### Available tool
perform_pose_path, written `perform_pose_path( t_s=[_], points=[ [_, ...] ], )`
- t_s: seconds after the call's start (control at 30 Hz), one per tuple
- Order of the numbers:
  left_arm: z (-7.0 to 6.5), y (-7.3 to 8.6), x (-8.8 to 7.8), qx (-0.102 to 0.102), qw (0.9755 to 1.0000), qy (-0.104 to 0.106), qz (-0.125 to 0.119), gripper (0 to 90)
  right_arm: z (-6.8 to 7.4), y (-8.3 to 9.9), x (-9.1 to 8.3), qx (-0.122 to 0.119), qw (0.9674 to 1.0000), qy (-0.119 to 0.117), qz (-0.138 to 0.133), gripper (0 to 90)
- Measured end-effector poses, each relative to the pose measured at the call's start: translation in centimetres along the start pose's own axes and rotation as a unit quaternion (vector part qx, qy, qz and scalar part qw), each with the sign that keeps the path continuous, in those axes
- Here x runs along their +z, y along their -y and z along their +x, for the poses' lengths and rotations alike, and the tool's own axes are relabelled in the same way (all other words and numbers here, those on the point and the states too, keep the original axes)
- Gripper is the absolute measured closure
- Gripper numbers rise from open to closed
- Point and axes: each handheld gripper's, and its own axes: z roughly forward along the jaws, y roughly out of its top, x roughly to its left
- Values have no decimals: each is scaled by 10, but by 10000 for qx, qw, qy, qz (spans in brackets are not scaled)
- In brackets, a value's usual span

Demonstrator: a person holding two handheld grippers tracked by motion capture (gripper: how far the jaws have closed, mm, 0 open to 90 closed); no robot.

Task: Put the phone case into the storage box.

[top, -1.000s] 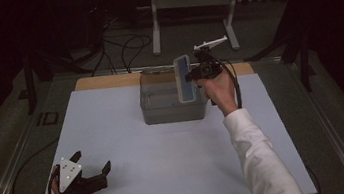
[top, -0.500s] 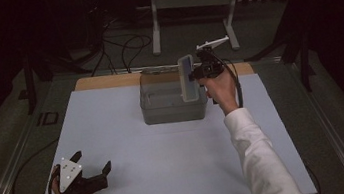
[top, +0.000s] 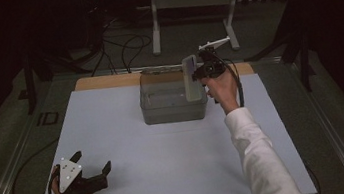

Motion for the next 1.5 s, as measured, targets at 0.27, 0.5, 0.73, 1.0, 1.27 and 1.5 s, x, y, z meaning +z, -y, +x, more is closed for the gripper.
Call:
perform_pose_path(
  t_s=[0.27,0.5,0.73,1.0,1.27,1.5],
  points=[
    [0,0,1,13,10000,10,6,3,-5,-1,2,102,9999,62,28,818],
    [-1,0,1,24,10000,25,8,3,-6,-1,3,94,9999,95,43,819],
    [-2,0,1,26,10000,32,12,3,-10,-2,5,134,9998,131,69,818],
    [-2,0,1,31,10000,34,12,3,-11,-2,8,143,9997,193,111,819],
    [-2,0,1,36,10000,36,14,3,-13,-1,13,155,9993,298,161,818],
    [-2,0,1,30,10000,33,6,3,-15,2,19,145,9991,358,195,818]
  ],
)
